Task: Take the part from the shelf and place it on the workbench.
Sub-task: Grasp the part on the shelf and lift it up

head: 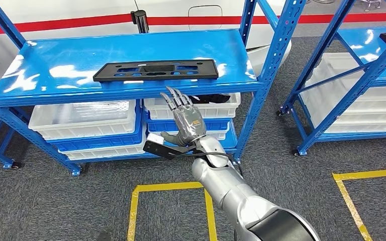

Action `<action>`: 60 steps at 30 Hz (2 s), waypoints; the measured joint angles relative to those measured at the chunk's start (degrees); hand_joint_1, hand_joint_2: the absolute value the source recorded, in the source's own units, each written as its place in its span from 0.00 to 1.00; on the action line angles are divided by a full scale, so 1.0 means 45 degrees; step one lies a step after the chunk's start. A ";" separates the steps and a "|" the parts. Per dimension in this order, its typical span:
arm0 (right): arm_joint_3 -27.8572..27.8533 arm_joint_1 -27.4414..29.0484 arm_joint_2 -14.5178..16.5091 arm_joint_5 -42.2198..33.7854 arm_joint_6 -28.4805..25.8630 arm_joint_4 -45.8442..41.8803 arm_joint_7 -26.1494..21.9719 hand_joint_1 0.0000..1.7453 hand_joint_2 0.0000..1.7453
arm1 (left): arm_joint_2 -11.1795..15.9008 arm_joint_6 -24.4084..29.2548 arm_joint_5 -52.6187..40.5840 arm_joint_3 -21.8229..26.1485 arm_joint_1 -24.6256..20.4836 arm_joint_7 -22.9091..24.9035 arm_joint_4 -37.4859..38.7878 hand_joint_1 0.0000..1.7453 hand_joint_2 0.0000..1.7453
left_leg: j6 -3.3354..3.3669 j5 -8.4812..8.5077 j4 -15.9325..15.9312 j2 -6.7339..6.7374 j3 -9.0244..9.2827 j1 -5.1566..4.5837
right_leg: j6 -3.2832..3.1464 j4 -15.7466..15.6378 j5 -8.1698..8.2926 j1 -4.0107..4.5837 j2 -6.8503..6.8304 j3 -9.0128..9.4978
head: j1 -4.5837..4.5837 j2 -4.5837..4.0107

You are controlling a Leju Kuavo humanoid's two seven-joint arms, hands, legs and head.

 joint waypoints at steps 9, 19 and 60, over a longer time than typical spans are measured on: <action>0.0030 -0.0142 -0.0001 0.0679 0.0000 0.0377 0.0033 0.00 1.00 | 0.0000 -0.0004 0.0000 0.0002 0.0003 0.0000 0.0000 0.00 0.00 | -0.0145 0.0031 -0.0016 0.0002 -0.0008 0.0029 | -0.0038 0.0006 0.0005 0.0037 0.0001 -0.0018 | 0.0006 -0.0001; -0.0114 -0.0465 -0.0001 0.2453 -0.0002 0.0321 0.0773 0.00 1.00 | 0.0000 0.0145 -0.0299 -0.0009 0.0002 -0.0108 0.0000 0.00 0.00 | -0.0163 0.0031 -0.0006 0.0002 -0.0017 -0.0018 | -0.0035 0.0004 0.0008 -0.0002 -0.0001 -0.0018 | 0.0007 -0.0001; -0.1915 -0.0110 -0.0184 0.5400 -0.0024 -0.0394 0.2044 0.00 1.00 | 0.0039 0.0610 -0.0773 -0.0406 0.0024 0.0402 -0.0005 0.00 0.00 | -0.0717 -0.1584 0.1255 0.0085 0.0481 0.0489 | -0.0114 0.0141 -0.0171 -0.0429 0.0037 0.0071 | -0.0011 -0.0001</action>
